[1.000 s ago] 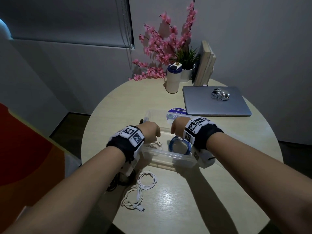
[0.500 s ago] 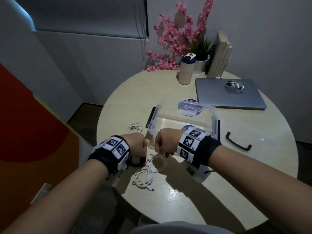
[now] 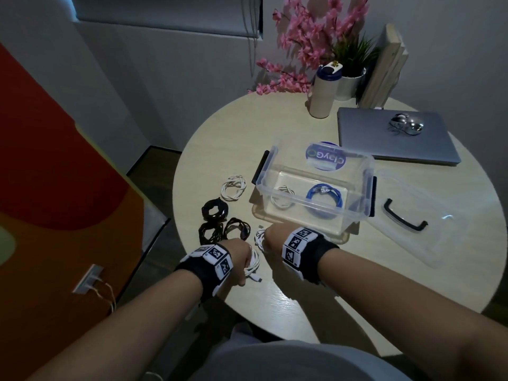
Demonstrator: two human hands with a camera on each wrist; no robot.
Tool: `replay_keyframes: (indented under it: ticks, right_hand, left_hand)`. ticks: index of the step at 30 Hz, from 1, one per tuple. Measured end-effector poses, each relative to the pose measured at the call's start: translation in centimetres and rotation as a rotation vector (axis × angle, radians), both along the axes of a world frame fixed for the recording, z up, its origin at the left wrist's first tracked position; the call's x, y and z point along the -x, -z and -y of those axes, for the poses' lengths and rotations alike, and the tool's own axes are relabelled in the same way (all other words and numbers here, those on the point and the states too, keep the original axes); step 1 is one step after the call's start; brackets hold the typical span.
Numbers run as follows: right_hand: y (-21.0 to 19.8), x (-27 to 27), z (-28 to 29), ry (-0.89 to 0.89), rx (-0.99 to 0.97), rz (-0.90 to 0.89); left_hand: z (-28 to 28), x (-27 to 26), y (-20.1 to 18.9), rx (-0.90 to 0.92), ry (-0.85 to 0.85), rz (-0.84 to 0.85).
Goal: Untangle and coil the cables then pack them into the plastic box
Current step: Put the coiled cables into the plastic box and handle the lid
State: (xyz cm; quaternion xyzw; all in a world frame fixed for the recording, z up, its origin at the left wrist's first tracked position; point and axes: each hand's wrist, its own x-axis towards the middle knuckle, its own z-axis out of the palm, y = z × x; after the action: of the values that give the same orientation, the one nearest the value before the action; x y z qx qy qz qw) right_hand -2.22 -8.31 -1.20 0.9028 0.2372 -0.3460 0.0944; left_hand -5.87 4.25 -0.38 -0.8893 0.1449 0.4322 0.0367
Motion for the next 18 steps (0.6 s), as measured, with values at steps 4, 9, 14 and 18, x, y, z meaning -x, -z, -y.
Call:
replay_keyframes:
  ticks: [4,9,14,18]
  right_hand:
    - [0.2,-0.3,0.0,0.032,0.007,-0.032]
    - [-3.9,-0.5,0.5,0.045,-0.146,-0.022]
    - [-11.6,-1.8,2.1,0.182,-0.348,0.041]
    - [-15.9,-4.4,5.3,0.334,-0.482,0.075]
  left_hand:
    - [-0.5,-0.6,-0.2,0.010,-0.059,-0.022]
    - [-1.9,-3.6,-4.0,0.156,-0.177,-0.010]
    - [-2.6,-6.8,-10.5,0.396,-0.308,0.042]
    - [-1.1,-8.7,-14.5,0.543,-0.305,0.098]
